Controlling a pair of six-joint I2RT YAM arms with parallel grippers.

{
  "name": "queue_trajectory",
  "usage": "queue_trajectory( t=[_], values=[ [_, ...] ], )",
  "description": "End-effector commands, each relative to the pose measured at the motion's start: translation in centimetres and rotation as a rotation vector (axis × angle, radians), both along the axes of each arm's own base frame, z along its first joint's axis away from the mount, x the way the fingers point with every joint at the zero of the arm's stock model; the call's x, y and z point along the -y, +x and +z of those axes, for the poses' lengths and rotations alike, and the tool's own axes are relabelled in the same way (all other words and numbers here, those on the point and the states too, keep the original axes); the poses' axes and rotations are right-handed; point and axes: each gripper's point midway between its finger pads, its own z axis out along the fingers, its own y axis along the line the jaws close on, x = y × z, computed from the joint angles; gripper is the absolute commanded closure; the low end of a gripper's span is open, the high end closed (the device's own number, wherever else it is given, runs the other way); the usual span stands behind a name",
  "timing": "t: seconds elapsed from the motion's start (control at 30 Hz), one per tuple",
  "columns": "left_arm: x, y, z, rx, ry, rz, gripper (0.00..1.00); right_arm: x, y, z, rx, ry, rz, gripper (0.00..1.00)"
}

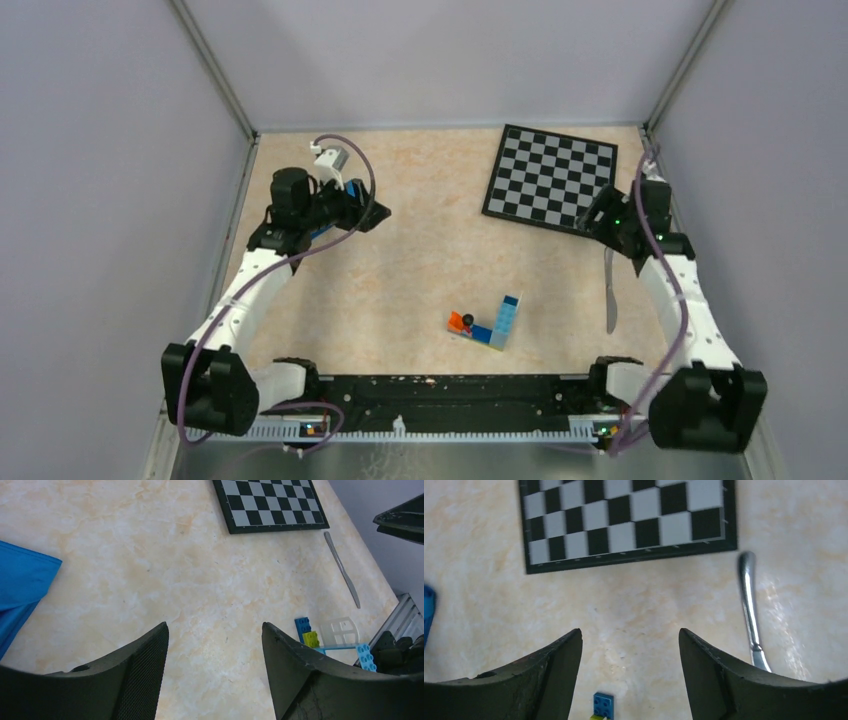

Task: Fold the napkin into a case and place the utensils inside
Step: Pick up the knife from the corner of the board.

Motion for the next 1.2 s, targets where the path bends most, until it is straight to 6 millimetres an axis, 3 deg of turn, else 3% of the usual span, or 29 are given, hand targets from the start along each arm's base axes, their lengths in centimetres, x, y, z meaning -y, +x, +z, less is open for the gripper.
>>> queue_trajectory(
  t=[0.0, 0.07, 0.17, 0.27, 0.33, 0.4, 0.6, 0.73, 0.83, 1.17],
  values=[
    [0.2, -0.6, 1.5, 0.136, 0.027, -0.074, 0.27, 4.0, -1.9, -5.5, -0.281, 0.223, -0.16, 0.31],
    [0.3, -1.3, 2.1, 0.158, 0.029, -0.095, 0.27, 6.6, -2.6, -7.4, -0.364, 0.173, -0.232, 0.31],
    [0.5, -2.1, 2.4, 0.166, 0.005, -0.102, 0.26, 9.7, -3.3, -8.6, -0.45, 0.018, -0.266, 0.3],
    [0.7, -2.3, 2.7, 0.178, -0.016, -0.113, 0.26, 10.2, -3.5, -9.1, -0.538, -0.04, -0.178, 0.3],
    [0.7, -2.3, 2.7, 0.164, -0.011, -0.109, 0.26, 11.4, -4.5, -10.5, -0.679, -0.104, -0.167, 0.29],
    [1.0, -2.6, 2.8, 0.16, -0.014, -0.117, 0.26, 10.6, -4.6, -12.0, -0.741, -0.061, -0.11, 0.3],
    [1.9, -3.4, 3.0, 0.204, 0.131, -0.082, 0.25, 10.9, -3.6, -15.0, -0.862, -0.052, -0.037, 0.45],
    [3.1, -4.2, 3.3, 0.225, 0.148, -0.118, 0.25, 10.8, -4.8, -16.9, -0.944, -0.072, -0.024, 0.52],
    [3.5, -4.5, 3.3, 0.228, 0.163, -0.128, 0.25, 10.5, -5.9, -17.7, -0.979, -0.095, -0.016, 0.56],
    [3.7, -4.8, 3.2, 0.235, 0.193, -0.117, 0.25, 8.7, -5.3, -20.5, -1.021, -0.073, 0.066, 0.86]
  ],
)
